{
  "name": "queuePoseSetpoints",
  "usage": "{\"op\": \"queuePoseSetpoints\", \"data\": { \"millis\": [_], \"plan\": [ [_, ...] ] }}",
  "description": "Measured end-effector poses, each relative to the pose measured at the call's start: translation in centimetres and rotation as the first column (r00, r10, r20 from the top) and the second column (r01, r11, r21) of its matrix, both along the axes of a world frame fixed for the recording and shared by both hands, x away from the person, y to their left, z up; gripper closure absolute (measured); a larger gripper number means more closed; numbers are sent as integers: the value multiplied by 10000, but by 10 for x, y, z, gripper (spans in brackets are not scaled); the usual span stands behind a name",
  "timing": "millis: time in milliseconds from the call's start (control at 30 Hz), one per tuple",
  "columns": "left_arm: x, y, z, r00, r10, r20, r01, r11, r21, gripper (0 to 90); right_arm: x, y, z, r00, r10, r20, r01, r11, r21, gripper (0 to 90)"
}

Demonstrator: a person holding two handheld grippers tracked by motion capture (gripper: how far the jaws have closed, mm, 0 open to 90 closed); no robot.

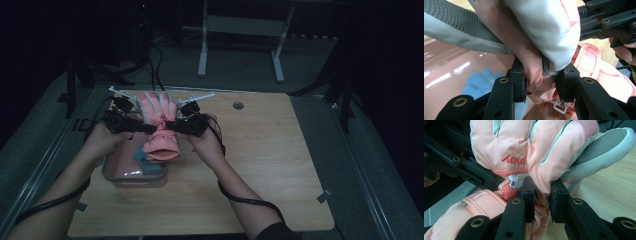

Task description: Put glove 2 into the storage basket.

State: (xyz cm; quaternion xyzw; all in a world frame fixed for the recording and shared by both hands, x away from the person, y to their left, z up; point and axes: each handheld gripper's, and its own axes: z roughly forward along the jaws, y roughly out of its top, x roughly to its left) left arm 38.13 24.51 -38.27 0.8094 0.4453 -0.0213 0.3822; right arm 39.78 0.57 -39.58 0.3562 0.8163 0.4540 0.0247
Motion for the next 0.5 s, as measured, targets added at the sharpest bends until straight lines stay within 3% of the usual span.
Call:
{"op": "queuePoseSetpoints", "data": {
  "millis": [267, 367, 500],
  "plan": [
    [0, 33, -8, 9995, 294, -104, -292, 9995, 146, 642, 6, 35, -10, 9993, 291, -217, -286, 9994, 217, 763],
    [4, 38, -17, 9992, 356, -176, -354, 9993, 127, 642, 10, 41, -19, 9989, 286, -362, -275, 9992, 298, 763],
    [12, 44, -38, 9973, 473, -569, -468, 9989, 95, 642, 16, 49, -38, 9980, 122, -612, -108, 9997, 241, 764]
  ]
}}
